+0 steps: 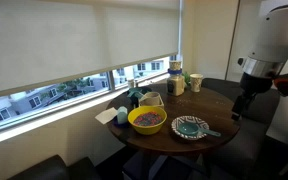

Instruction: Remove the blue scoop from the paper plate and put it on the table

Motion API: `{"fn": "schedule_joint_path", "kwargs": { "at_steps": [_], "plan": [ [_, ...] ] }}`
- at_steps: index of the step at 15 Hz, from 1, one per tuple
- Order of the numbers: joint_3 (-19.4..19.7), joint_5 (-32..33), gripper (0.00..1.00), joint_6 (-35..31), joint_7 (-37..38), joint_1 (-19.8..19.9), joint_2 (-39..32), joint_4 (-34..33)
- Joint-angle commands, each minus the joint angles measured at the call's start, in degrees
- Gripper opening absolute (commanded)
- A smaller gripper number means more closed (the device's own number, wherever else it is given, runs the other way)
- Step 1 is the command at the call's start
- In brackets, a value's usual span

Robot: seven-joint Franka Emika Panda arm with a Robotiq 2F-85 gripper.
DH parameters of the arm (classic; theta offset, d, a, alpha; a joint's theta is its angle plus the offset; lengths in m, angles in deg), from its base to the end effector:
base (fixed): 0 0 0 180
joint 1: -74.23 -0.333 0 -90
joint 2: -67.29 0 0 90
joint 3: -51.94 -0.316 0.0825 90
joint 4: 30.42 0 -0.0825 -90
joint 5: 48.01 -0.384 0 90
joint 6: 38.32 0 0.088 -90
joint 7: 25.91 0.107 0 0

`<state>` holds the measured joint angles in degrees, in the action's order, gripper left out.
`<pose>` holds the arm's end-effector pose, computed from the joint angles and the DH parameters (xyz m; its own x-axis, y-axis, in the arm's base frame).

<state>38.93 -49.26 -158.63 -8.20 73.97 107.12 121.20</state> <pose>0.3434 0.0830 0.4638 0.9786 -0.1202 0.1669 -0.1345 -0.9879 0.0771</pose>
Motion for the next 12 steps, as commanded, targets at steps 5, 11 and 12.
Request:
{"fn": "schedule_joint_path", "kwargs": {
  "at_steps": [5, 11, 12],
  "plan": [
    [0.7, 0.6, 1.0, 0.1, 0.4, -0.8, -0.1, -0.1],
    [1.2, -2.0, 1.0, -6.5, 2.7, -0.4, -5.4, -2.0],
    [1.2, -2.3, 1.0, -8.8, 3.0, -0.5, -6.9, -2.6]
  ]
}}
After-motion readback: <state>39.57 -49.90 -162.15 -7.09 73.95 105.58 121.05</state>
